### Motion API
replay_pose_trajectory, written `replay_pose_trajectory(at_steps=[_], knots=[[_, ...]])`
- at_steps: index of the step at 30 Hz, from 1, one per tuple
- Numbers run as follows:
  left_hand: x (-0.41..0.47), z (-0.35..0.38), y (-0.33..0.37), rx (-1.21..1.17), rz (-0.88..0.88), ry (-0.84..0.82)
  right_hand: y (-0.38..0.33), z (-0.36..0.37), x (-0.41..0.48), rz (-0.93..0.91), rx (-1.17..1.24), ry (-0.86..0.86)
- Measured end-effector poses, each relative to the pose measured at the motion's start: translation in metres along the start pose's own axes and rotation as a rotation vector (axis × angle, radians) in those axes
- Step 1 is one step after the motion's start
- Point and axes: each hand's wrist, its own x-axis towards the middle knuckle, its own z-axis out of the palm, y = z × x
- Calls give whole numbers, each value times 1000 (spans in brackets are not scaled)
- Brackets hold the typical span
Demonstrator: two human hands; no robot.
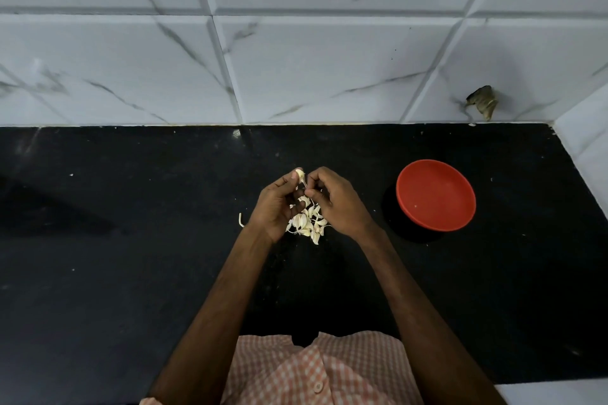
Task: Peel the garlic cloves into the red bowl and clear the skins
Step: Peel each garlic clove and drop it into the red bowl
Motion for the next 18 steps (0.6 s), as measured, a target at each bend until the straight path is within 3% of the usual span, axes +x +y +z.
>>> replay_pose_trajectory(at_steps=[5,13,18], knots=[[5,-6,1,-146,-35,72,3,-2,0,14,-1,-50],[5,-6,-3,-108,-37,69,11,1,0,174,13,165],[6,-7,-8,-38,-45,76,1,9,2,149,29,227]])
